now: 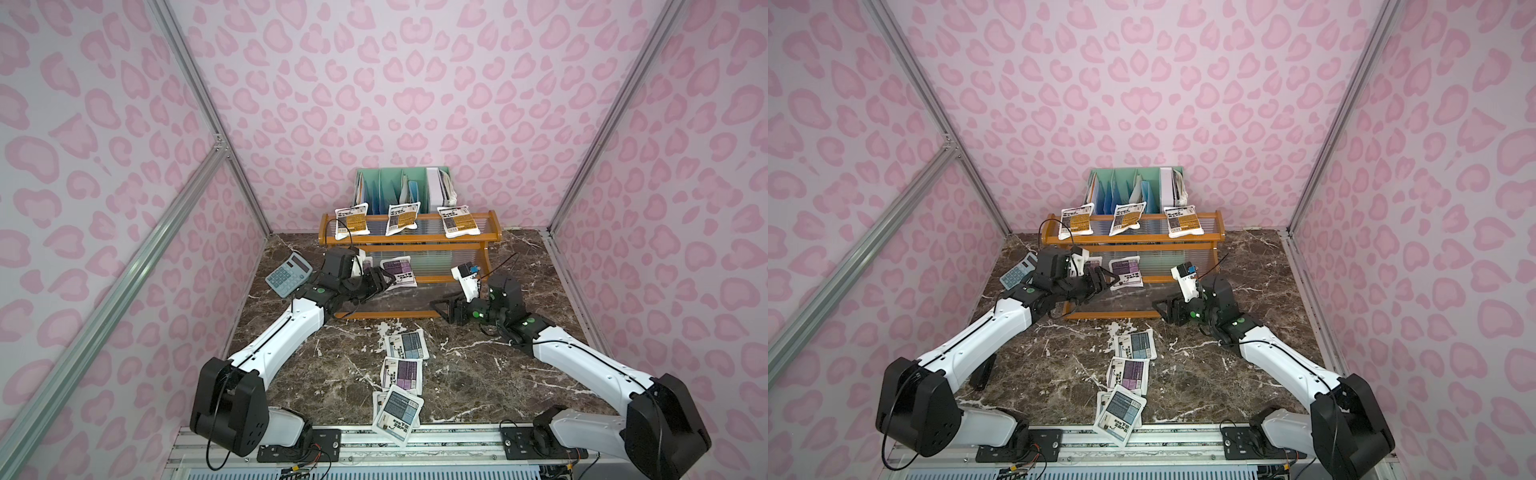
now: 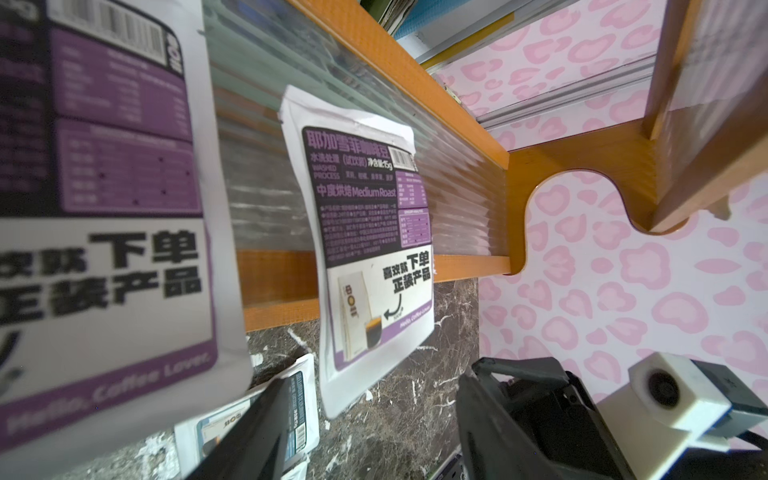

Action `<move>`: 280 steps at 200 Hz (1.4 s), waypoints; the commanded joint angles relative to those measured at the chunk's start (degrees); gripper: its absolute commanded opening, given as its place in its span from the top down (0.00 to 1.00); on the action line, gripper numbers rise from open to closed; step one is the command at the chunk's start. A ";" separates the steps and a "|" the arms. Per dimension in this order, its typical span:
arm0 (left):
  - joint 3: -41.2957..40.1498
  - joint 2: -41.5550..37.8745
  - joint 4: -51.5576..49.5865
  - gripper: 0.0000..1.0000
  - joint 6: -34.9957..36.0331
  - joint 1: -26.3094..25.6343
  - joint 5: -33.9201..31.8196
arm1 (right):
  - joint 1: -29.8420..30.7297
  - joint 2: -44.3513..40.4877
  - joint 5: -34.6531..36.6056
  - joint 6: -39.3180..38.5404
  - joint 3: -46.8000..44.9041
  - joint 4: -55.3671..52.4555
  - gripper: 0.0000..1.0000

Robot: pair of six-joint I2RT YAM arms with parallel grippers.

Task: Place the bagged coffee beans on the shelf by color
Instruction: Place the bagged coffee beans on the shelf, then pick up the bagged coffee beans at the center of the board.

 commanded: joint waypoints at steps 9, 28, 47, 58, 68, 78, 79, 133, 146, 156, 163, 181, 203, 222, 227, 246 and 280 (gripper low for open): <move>0.02 -3.77 -4.93 0.34 3.91 0.05 -2.05 | 0.24 -0.39 -0.62 -2.20 -0.21 -2.72 0.34; -0.82 -7.51 -9.24 0.34 5.88 0.05 -2.76 | 1.77 0.03 -1.57 -4.80 -0.84 -6.23 0.35; -4.36 -12.15 -12.99 0.34 7.52 -0.34 -3.54 | 4.72 1.50 -1.85 -7.56 -1.84 -10.32 0.36; -6.91 -14.48 -15.61 0.34 9.03 -1.19 -4.26 | 6.84 2.89 -1.97 -8.61 -2.50 -12.21 0.37; -9.19 -16.29 -18.38 0.35 10.46 -2.57 -5.56 | 8.68 4.53 -2.11 -9.20 -2.88 -13.44 0.37; -11.81 -17.73 -19.90 0.36 11.22 -4.17 -6.16 | 10.01 6.49 -3.09 -9.93 -2.90 -14.73 0.37; -12.13 -17.83 -20.02 0.37 11.26 -4.34 -6.18 | 10.14 6.70 -3.15 -9.98 -2.93 -14.88 0.37; -18.08 -15.65 -22.53 0.55 16.53 -11.53 -5.48 | 12.86 15.71 -6.32 -9.85 -3.94 -12.98 0.38; -17.66 -12.96 -22.06 0.59 17.52 -12.51 -5.24 | 12.90 17.16 -6.95 -9.76 -4.02 -12.11 0.38; -17.15 -10.80 -21.69 0.64 17.91 -12.80 -5.05 | 12.84 18.22 -7.24 -9.84 -4.02 -11.79 0.38; -16.80 -9.16 -21.38 0.66 18.30 -13.25 -4.81 | 12.90 18.93 -7.38 -10.00 -4.03 -11.45 0.38; -15.46 -5.15 -21.93 0.74 18.99 -14.73 -5.60 | 12.89 20.79 -7.97 -10.23 -4.03 -10.01 0.38; -14.00 -0.58 -23.16 0.82 19.02 -16.68 -6.61 | 12.73 23.22 -9.13 -10.03 -4.02 -7.83 0.38; -13.07 2.93 -24.05 0.85 19.02 -17.76 -6.60 | 12.71 25.00 -10.68 -9.61 -3.81 -6.31 0.39; -12.84 3.92 -24.47 0.86 19.03 -18.04 -6.74 | 12.73 25.38 -11.07 -9.53 -3.76 -5.99 0.40; -11.56 7.64 -26.34 0.88 19.33 -18.82 -7.38 | 12.62 26.19 -12.17 -9.20 -3.98 -4.13 0.43; -10.77 12.73 -26.80 0.89 19.80 -19.61 -7.57 | 12.11 27.73 -13.94 -7.51 -3.79 -0.53 0.51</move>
